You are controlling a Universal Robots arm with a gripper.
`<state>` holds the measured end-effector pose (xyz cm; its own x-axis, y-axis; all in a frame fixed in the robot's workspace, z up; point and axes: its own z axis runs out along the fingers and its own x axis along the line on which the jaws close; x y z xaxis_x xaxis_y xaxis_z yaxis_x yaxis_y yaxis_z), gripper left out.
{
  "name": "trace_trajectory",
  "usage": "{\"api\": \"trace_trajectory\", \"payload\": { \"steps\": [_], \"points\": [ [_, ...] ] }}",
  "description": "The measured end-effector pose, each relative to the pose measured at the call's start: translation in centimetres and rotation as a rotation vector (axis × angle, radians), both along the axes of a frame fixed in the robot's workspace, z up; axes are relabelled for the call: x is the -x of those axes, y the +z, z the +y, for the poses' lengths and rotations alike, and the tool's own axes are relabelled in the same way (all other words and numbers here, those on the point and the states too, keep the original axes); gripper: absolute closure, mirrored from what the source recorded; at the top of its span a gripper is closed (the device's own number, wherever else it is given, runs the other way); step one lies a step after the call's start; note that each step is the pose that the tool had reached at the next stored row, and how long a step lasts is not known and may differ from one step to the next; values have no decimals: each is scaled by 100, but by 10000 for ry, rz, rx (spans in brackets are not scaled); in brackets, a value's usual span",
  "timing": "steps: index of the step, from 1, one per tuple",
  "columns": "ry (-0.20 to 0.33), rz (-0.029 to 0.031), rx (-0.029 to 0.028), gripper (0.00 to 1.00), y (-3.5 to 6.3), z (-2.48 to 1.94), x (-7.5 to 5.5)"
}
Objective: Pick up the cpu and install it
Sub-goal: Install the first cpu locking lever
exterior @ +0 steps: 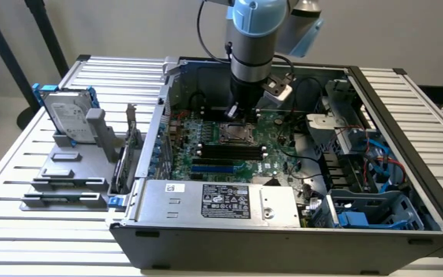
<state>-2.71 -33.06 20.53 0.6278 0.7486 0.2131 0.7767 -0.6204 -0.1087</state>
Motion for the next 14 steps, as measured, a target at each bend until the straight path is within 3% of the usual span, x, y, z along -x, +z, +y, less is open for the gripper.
{"api": "trace_trajectory", "payload": {
  "steps": [14],
  "points": [
    [0,0,-25,89,240,-339,132]
  ]
}}
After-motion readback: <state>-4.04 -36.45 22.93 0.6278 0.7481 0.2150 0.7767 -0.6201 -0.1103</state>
